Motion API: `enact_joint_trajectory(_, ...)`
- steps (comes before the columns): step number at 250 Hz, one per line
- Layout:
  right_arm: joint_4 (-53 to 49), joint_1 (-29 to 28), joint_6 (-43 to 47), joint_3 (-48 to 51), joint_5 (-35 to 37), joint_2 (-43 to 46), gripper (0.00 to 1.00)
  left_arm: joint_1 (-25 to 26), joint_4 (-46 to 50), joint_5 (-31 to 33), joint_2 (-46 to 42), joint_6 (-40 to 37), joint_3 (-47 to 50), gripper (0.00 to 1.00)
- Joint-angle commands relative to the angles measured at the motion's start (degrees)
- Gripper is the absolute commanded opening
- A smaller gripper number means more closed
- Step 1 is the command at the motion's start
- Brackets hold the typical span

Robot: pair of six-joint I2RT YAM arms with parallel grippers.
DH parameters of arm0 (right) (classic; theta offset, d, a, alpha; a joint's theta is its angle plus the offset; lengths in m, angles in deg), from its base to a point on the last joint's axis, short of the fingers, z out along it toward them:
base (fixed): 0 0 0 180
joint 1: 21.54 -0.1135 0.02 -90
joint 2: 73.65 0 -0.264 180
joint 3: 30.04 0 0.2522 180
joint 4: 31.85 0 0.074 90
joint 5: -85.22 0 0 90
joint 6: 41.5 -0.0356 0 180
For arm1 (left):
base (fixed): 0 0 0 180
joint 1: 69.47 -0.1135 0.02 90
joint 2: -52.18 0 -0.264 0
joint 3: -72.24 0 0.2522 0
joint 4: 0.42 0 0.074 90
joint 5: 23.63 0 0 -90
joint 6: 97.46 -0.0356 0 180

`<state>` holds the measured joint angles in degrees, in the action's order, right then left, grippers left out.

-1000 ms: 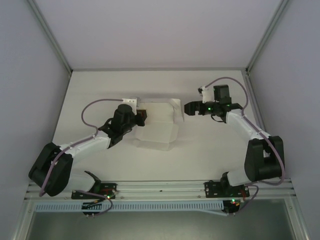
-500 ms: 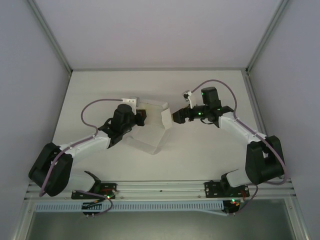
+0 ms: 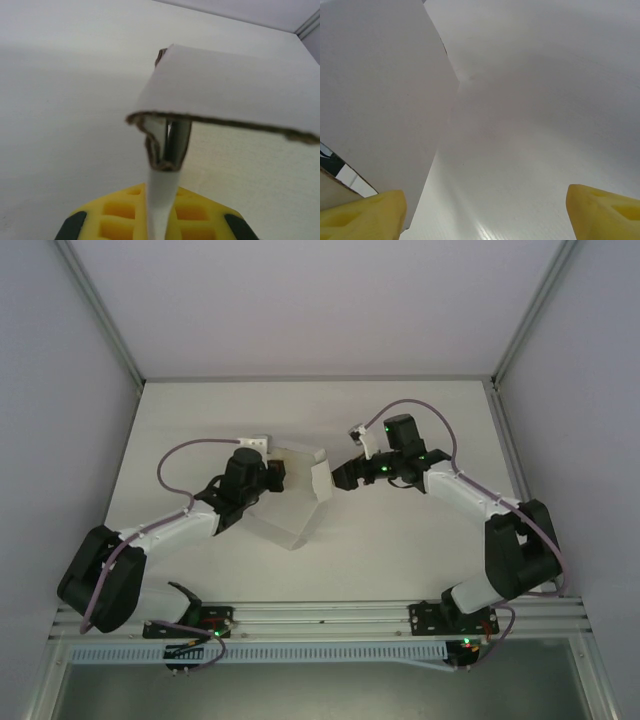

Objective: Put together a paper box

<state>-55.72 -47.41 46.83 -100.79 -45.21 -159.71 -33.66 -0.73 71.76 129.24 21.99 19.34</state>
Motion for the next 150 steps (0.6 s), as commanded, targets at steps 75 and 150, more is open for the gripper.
enact_joint_trajectory(75, -3.52, -2.65, -0.17, -2.19, 12.20, 4.83, 0.84, 1.39, -2.34, -1.84, -1.02, -0.45, -0.32, 0.00)
enact_joint_trajectory(150, -10.94, -2.70, -1.35, -2.16, 16.99, 10.78, 0.85, 1.41, -1.34, -0.54, -0.11, -0.55, -1.03, 0.00)
